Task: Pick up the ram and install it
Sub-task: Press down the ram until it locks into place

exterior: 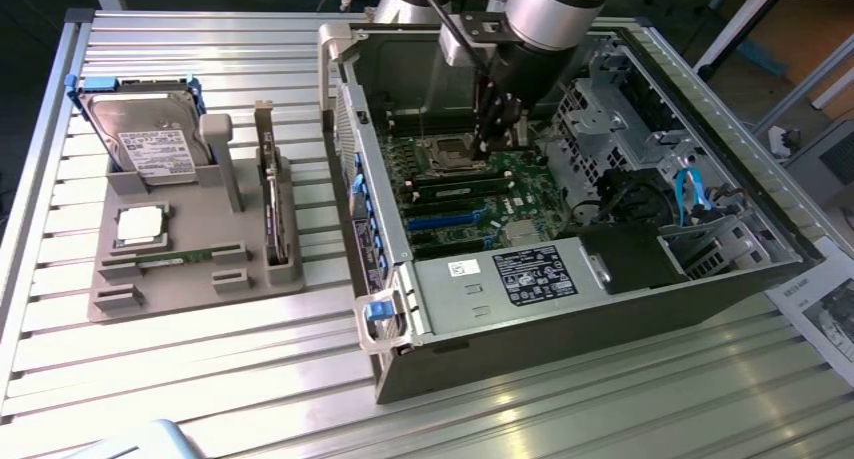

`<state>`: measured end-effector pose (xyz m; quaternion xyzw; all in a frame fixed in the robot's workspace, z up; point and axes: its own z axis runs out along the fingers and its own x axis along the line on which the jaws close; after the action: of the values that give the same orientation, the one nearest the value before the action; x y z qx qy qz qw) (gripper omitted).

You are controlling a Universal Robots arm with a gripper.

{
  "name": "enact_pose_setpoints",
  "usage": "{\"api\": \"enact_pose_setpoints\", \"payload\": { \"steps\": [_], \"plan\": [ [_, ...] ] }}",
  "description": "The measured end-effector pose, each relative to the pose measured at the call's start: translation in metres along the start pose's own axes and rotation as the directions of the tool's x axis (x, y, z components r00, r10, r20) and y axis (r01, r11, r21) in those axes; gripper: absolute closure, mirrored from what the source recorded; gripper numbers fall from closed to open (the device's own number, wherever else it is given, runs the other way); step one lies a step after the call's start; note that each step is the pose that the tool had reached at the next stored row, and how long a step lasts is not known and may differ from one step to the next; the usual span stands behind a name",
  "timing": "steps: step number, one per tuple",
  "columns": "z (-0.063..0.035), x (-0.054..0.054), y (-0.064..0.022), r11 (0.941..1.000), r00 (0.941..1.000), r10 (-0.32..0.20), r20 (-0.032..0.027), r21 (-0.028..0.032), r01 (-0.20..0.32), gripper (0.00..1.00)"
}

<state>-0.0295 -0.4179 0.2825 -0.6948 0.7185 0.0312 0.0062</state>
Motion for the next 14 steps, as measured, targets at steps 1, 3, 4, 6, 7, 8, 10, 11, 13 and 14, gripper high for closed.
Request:
{"api": "enact_pose_setpoints", "payload": {
  "steps": [1, 3, 4, 6, 7, 8, 10, 11, 13, 14],
  "plan": [
    [-0.0002, 0.0, -0.0042, 1.0, 1.0, 0.0, 0.0, -0.0005, 0.0, 0.9],
    [-0.0004, 0.0, -0.0113, 1.0, 1.0, 0.0, -0.0001, -0.0014, 0.0, 0.9],
    [-0.0005, 0.0, -0.0147, 1.0, 1.0, -0.002, -0.0001, -0.0017, 0.002, 0.9],
    [-0.0005, 0.0, -0.0152, 1.0, 1.0, -0.009, -0.0003, -0.002, 0.009, 0.9],
    [-0.0005, 0.0, -0.0152, 1.0, 1.0, -0.009, -0.0004, -0.0021, 0.009, 0.9],
    [-0.0005, 0.0, -0.0152, 1.0, 1.0, -0.01, -0.0004, -0.0021, 0.01, 0.9],
    [-0.0026, -0.001, -0.0152, 1.0, 1.0, -0.01, -0.0005, -0.0021, 0.01, 0.9],
    [-0.0047, -0.001, -0.0151, 1.0, 1.0, -0.01, -0.0005, -0.0021, 0.01, 0.9],
    [-0.0106, -0.001, -0.0148, 1.0, 1.0, -0.01, -0.0004, -0.0021, 0.01, 0.9],
    [-0.0133, -0.001, -0.0148, 1.0, 1.0, -0.01, -0.0005, -0.0021, 0.01, 0.9]
  ]
}}
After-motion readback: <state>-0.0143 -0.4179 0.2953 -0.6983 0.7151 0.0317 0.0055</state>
